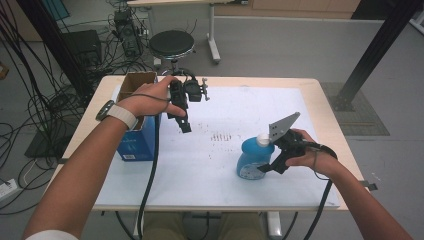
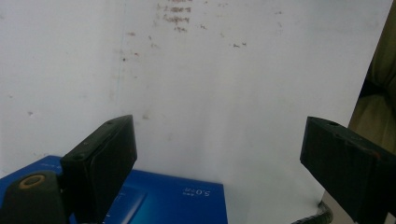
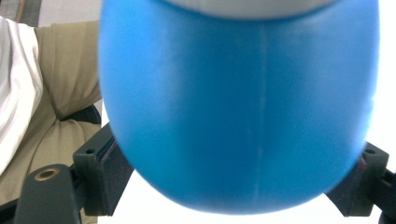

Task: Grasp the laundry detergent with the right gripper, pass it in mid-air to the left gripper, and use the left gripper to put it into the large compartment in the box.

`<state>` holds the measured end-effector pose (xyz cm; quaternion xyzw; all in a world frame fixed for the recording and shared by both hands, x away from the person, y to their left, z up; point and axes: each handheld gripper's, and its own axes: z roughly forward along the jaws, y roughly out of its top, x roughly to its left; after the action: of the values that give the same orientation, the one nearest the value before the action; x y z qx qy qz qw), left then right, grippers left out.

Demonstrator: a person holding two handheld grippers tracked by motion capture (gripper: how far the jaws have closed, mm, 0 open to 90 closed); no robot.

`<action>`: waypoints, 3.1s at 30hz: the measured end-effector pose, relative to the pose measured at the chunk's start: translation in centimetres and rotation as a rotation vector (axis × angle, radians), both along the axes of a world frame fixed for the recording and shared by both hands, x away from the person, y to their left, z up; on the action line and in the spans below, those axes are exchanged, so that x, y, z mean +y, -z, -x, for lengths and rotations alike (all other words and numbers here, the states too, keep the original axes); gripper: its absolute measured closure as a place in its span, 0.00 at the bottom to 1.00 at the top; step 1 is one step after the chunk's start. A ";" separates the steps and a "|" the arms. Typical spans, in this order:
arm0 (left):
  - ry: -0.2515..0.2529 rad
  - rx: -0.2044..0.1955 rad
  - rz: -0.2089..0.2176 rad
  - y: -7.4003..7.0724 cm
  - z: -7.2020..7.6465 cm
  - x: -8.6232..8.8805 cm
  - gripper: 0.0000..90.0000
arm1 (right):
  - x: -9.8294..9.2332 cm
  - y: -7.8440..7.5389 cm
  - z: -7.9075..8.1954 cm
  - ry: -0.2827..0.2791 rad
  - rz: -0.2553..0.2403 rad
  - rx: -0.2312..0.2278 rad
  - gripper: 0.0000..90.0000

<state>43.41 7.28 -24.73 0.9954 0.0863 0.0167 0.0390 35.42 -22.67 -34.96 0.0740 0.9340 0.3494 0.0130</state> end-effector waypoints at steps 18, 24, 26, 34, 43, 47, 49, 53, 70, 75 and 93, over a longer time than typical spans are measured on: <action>-0.002 0.000 0.005 0.1 0.0 0.1 0.12 | -0.2 0.5 0.0 0.011 -0.034 -0.003 0.22; -0.004 0.002 0.006 0.2 0.0 0.1 0.12 | -0.2 0.7 0.1 0.008 -0.040 -0.005 0.24; -0.004 0.002 0.007 0.2 0.0 0.1 0.12 | -0.2 0.7 0.1 0.007 -0.043 -0.004 0.24; -0.003 0.006 0.004 0.4 0.0 0.1 0.12 | -0.2 0.8 0.1 0.000 -0.049 -0.011 0.28; -0.005 0.005 0.004 0.3 0.0 0.2 0.12 | -0.2 0.9 0.1 -0.001 -0.064 -0.008 0.31; -0.004 0.005 0.003 0.3 0.0 0.2 0.12 | -0.2 1.0 0.1 -0.003 -0.069 -0.002 0.32; -0.005 0.005 0.003 0.3 0.1 0.2 0.12 | -0.2 1.0 0.2 -0.001 -0.073 -0.004 0.32; -0.001 0.005 0.004 0.3 0.0 0.1 0.12 | -0.3 1.1 0.2 0.001 -0.078 -0.005 0.33; -0.002 0.006 0.004 0.4 0.1 0.0 0.12 | -0.4 1.5 0.5 0.003 -0.108 -0.026 0.34; -0.003 0.006 0.005 0.4 0.1 0.0 0.12 | -0.4 1.6 0.5 0.002 -0.113 -0.031 0.34; -0.003 0.007 0.005 0.5 0.1 0.0 0.13 | -0.5 2.0 0.5 0.004 -0.141 -0.035 0.36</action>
<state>43.31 7.23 -25.22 0.9952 0.0880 0.0129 0.0412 34.91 -23.19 -36.92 0.0705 0.9064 0.4157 0.0248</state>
